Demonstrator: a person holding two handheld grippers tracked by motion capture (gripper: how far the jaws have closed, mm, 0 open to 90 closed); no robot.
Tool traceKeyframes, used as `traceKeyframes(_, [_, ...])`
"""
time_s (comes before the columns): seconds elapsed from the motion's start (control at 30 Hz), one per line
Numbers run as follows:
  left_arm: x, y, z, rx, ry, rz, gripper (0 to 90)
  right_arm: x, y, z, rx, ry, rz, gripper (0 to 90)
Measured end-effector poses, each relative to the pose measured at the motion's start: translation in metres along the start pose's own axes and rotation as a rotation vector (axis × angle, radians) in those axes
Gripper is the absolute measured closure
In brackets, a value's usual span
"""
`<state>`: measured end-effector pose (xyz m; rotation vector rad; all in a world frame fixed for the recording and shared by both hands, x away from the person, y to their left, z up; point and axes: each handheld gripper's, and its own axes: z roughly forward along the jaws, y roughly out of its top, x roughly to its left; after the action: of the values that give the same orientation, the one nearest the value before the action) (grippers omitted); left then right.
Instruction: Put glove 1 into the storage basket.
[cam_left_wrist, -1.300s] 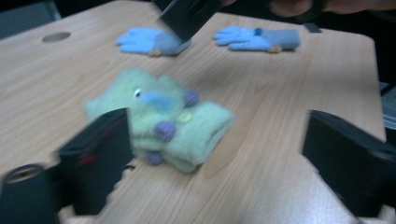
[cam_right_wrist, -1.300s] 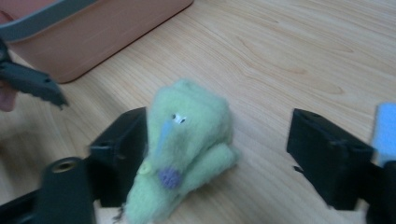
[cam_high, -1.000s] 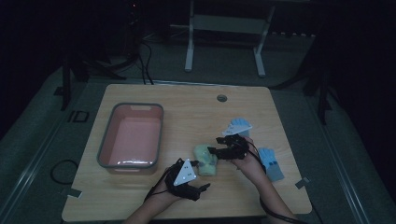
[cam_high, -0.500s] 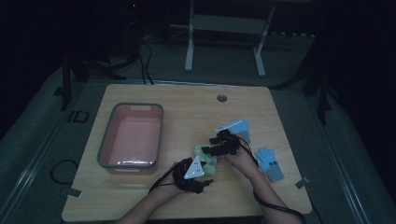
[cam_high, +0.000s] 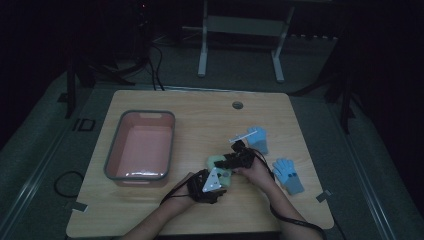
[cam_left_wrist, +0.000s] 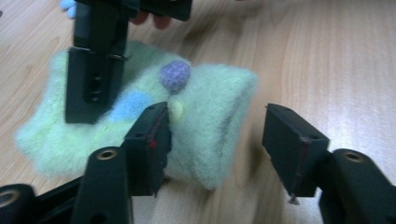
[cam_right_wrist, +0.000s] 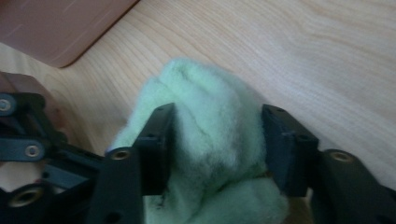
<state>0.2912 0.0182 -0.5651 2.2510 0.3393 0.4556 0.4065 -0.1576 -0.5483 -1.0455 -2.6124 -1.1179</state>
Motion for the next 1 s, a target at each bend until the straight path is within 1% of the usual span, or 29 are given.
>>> traceKeyframes(0.03, [-0.004, 0.001, 0.003, 0.023, 0.051, 0.043, 47.4, 0.001, -0.001, 0.0, 0.0, -0.002, -0.004, 53.8])
traceKeyframes(0.07, [-0.004, 0.001, 0.003, 0.023, 0.051, 0.043, 50.1, 0.002, 0.0, 0.0, 0.003, -0.006, -0.007, 56.4])
traceKeyframes(0.1, [-0.004, 0.002, 0.004, 0.031, 0.067, 0.049, 54.5, 0.004, 0.0, 0.0, 0.007, -0.011, -0.013, 58.5])
traceKeyframes(0.13, [-0.005, 0.003, 0.004, 0.045, 0.104, 0.073, 60.0, 0.005, 0.001, -0.001, 0.01, -0.016, -0.021, 60.7])
traceKeyframes(0.17, [-0.005, 0.003, 0.004, 0.045, 0.104, 0.073, 63.8, 0.005, 0.001, -0.001, 0.01, -0.016, -0.021, 60.7])
traceKeyframes(0.2, [-0.005, 0.003, 0.004, 0.045, 0.104, 0.073, 63.8, 0.006, 0.002, -0.001, 0.01, -0.02, -0.025, 60.7])
traceKeyframes(0.23, [-0.001, 0.004, 0.003, 0.042, 0.091, 0.048, 69.3, 0.008, 0.002, -0.002, 0.004, -0.025, -0.025, 66.7])
traceKeyframes(0.27, [0.001, 0.005, 0.002, 0.044, 0.082, 0.032, 69.3, 0.008, 0.002, -0.002, 0.004, -0.025, -0.025, 66.7])
traceKeyframes(0.3, [0.003, 0.007, 0.001, 0.046, 0.073, 0.02, 71.8, 0.008, 0.003, -0.003, -0.007, -0.019, -0.004, 68.8])
traceKeyframes(0.33, [0.005, 0.008, 0.0, 0.054, 0.065, 0.022, 72.9, 0.009, 0.003, -0.003, -0.011, -0.018, -0.005, 69.6])
traceKeyframes(0.43, [0.006, 0.01, -0.002, 0.064, 0.063, 0.024, 74.2, 0.009, 0.004, -0.006, -0.021, -0.018, 0.001, 71.7])
traceKeyframes(0.47, [0.006, 0.011, -0.003, 0.064, 0.071, 0.03, 74.5, 0.01, 0.004, -0.007, -0.029, -0.017, 0.004, 72.1])
traceKeyframes(0.5, [0.007, 0.013, -0.006, 0.062, 0.071, 0.021, 74.5, 0.011, 0.005, -0.008, -0.034, -0.013, 0.007, 72.3])
traceKeyframes(0.53, [0.007, 0.013, -0.006, 0.062, 0.071, 0.021, 74.5, 0.011, 0.005, -0.008, -0.034, -0.013, 0.007, 72.3])
traceKeyframes(0.6, [0.008, 0.016, -0.009, 0.071, 0.078, 0.03, 74.5, 0.013, 0.007, -0.01, -0.034, -0.022, -0.003, 72.7])
traceKeyframes(0.63, [0.009, 0.018, -0.013, 0.074, 0.082, 0.04, 74.5, 0.016, 0.01, -0.012, -0.042, -0.02, -0.011, 72.8])
traceKeyframes(0.67, [0.009, 0.018, -0.013, 0.074, 0.082, 0.04, 74.5, 0.016, 0.01, -0.012, -0.042, -0.02, -0.011, 72.8])
traceKeyframes(0.7, [0.01, 0.019, -0.016, 0.073, 0.082, 0.035, 74.5, 0.019, 0.013, -0.015, -0.052, -0.023, -0.02, 72.8])
traceKeyframes(0.73, [0.012, 0.022, -0.021, 0.07, 0.084, 0.038, 74.5, 0.021, 0.014, -0.016, -0.055, -0.022, -0.026, 72.8])
traceKeyframes(0.8, [0.012, 0.022, -0.021, 0.07, 0.084, 0.038, 74.5, 0.022, 0.016, -0.018, -0.061, -0.024, -0.026, 72.8])
traceKeyframes(0.83, [0.013, 0.025, -0.026, 0.067, 0.087, 0.041, 74.5, 0.022, 0.016, -0.018, -0.061, -0.024, -0.026, 72.8])
traceKeyframes(0.9, [0.015, 0.028, -0.033, 0.065, 0.088, 0.045, 74.5, 0.028, 0.022, -0.024, -0.071, -0.022, -0.041, 72.8])
traceKeyframes(0.97, [0.017, 0.031, -0.038, 0.064, 0.093, 0.055, 74.5, 0.031, 0.026, -0.026, -0.078, -0.019, -0.047, 72.9])
traceKeyframes(1.0, [0.017, 0.031, -0.038, 0.064, 0.093, 0.055, 74.5, 0.032, 0.027, -0.027, -0.078, -0.017, -0.054, 72.9])
